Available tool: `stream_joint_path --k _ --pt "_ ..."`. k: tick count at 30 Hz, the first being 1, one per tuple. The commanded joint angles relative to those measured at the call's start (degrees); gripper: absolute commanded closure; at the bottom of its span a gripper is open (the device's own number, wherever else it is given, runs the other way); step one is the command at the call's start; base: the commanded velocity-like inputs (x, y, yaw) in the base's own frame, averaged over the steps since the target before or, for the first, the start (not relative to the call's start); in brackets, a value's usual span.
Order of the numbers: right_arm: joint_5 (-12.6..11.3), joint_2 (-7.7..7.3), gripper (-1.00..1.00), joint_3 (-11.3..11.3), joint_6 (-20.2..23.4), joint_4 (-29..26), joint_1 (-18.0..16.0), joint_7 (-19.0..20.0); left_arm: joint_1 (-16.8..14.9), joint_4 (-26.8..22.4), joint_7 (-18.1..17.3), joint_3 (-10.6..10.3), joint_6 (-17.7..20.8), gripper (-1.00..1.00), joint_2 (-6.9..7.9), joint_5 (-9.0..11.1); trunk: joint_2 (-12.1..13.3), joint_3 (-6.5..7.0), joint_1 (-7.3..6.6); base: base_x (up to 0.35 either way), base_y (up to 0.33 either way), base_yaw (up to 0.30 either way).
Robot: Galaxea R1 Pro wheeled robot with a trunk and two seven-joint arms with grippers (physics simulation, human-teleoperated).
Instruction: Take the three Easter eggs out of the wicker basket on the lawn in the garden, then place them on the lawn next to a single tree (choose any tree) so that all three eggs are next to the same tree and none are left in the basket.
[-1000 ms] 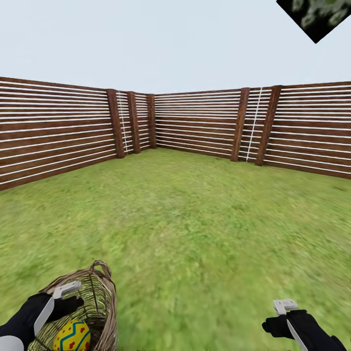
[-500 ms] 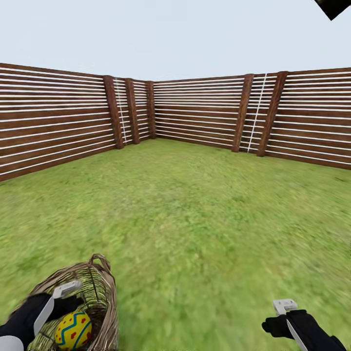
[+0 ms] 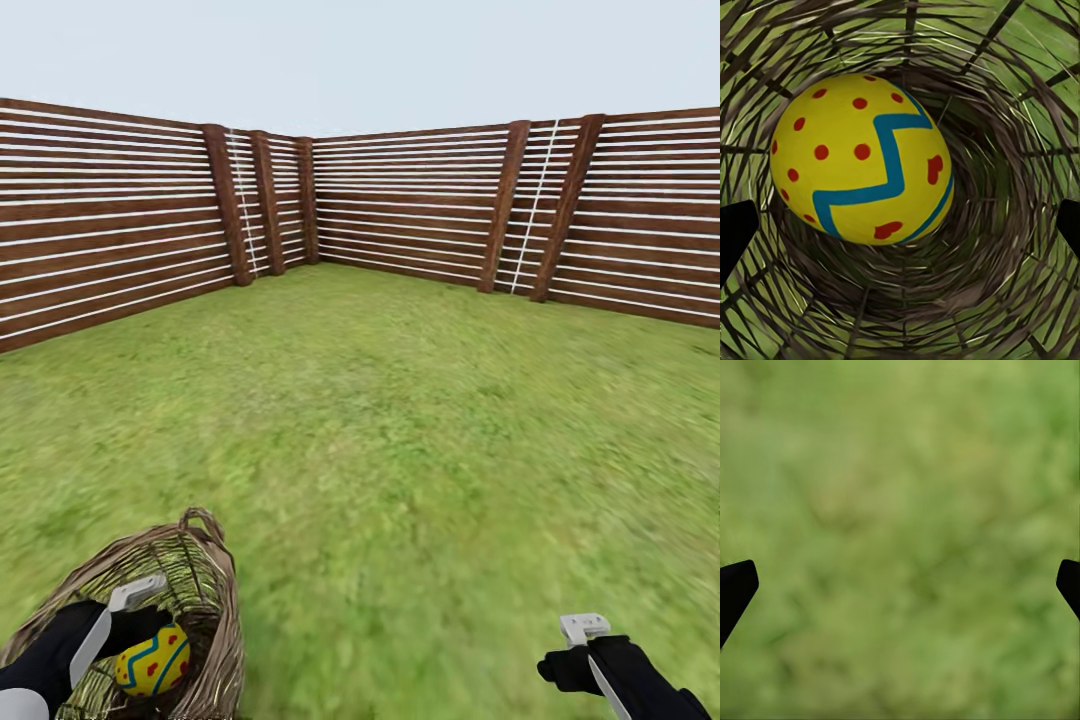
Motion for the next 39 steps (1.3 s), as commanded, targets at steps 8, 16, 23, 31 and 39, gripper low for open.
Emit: stream_joint_path --k 8,16,23,31,39 --pt "0.53 0.04 -1.00 -0.20 0.27 -0.10 -0.01 0.43 -0.02 -0.07 -0.16 0.24 0.36 -1.00 -0.05 0.12 -0.11 -1.39 0.14 0.000 0.000 0.000" --pt "0.53 0.04 -1.00 -0.20 0.27 -0.10 -0.01 0.43 -0.01 -0.06 -0.30 0.24 0.38 -1.00 -0.02 0.20 -0.11 -1.39 0.14 0.018 0.007 0.000" --pt "0.53 0.04 -1.00 -0.20 0.27 -0.10 -0.01 0.43 -0.02 -0.07 -0.34 0.44 0.38 -1.00 0.07 0.22 -0.11 -1.39 0.14 0.227 0.157 0.000" --pt "0.53 0.06 -1.00 -0.16 0.27 -0.10 -0.01 0.43 -0.01 -0.07 -0.22 0.51 0.46 -1.00 0.03 0.21 -0.11 -1.39 0.14 0.040 0.029 0.000" --pt "0.53 0.25 -1.00 -0.13 0.27 -0.10 -0.01 0.43 -0.02 -0.07 -0.17 0.51 0.47 -1.00 -0.11 0.21 -0.12 -1.61 0.17 0.001 0.001 0.000"
